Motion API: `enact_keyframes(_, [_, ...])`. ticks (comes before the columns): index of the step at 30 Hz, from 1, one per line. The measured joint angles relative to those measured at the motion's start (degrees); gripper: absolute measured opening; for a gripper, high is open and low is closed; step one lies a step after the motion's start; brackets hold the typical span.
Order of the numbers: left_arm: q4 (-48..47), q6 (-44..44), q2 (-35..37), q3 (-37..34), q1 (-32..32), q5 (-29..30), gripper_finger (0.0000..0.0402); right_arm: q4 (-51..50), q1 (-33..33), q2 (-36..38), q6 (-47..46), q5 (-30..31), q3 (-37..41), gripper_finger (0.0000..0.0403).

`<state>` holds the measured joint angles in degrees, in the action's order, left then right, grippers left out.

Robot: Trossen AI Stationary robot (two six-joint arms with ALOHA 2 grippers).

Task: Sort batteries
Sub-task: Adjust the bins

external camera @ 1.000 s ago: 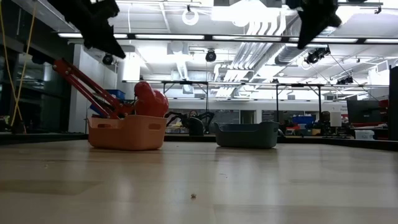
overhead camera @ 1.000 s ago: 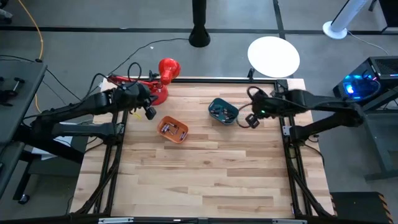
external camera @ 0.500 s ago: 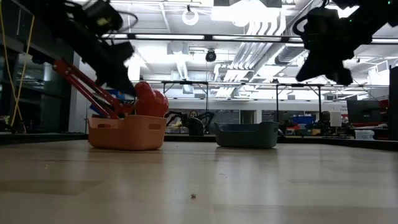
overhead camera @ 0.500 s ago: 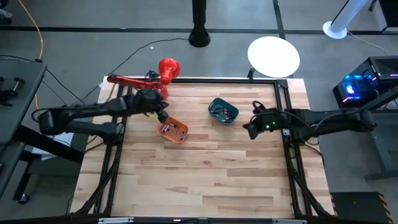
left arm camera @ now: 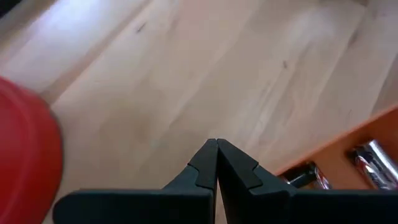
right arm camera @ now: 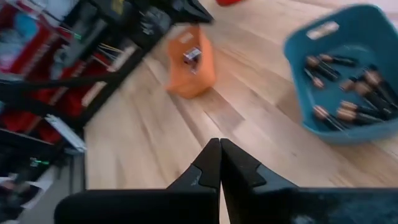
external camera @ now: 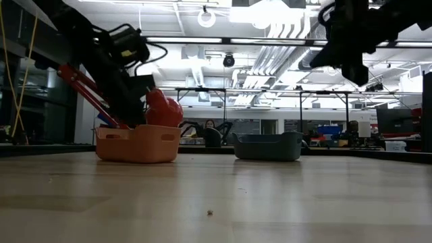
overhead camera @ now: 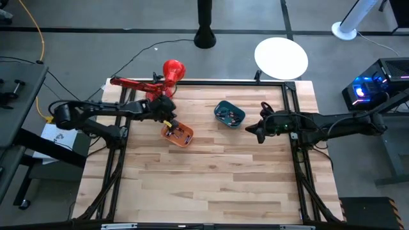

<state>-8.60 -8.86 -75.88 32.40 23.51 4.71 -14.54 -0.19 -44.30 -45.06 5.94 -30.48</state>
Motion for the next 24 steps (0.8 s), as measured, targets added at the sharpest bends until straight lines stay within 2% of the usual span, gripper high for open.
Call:
enact_keyframes(4, [0.15, -0.61, -1.61, 0.09, -1.78, -4.99, 0.0000, 2.23, 1.10, 0.14, -1.75, 0.67, -0.08, 0.0000])
enact_keyframes(8, [3.09, -2.85, -1.23, 0.00, -7.36, -11.21, 0.0000, 2.39, 3.29, -0.06, -2.56, 4.75, -0.08, 0.0000])
enact_keyframes(11, [7.47, -3.35, -0.63, 0.02, -13.59, -12.34, 0.0000, 2.42, 5.10, -0.06, -4.68, 8.87, -0.08, 0.0000])
enact_keyframes(13, [9.16, -5.55, 1.06, -0.04, -16.37, -11.00, 0.0000, 3.06, 6.29, -0.04, -7.23, 11.09, -0.08, 0.0000])
enact_keyframes(17, [15.75, -8.92, 9.18, -0.02, -17.97, -9.07, 0.0000, 6.50, 8.36, -0.04, -8.91, 13.25, -0.08, 0.0000])
enact_keyframes(20, [16.61, -8.48, 17.37, -0.44, -18.89, -7.37, 0.0000, 10.83, 9.00, -0.04, -9.60, 14.16, -0.08, 0.0000])
enact_keyframes(24, [21.64, -7.74, 27.61, -7.10, -21.28, -3.75, 0.0000, 16.93, 8.99, -0.06, -8.42, 15.91, -0.08, 0.0000])
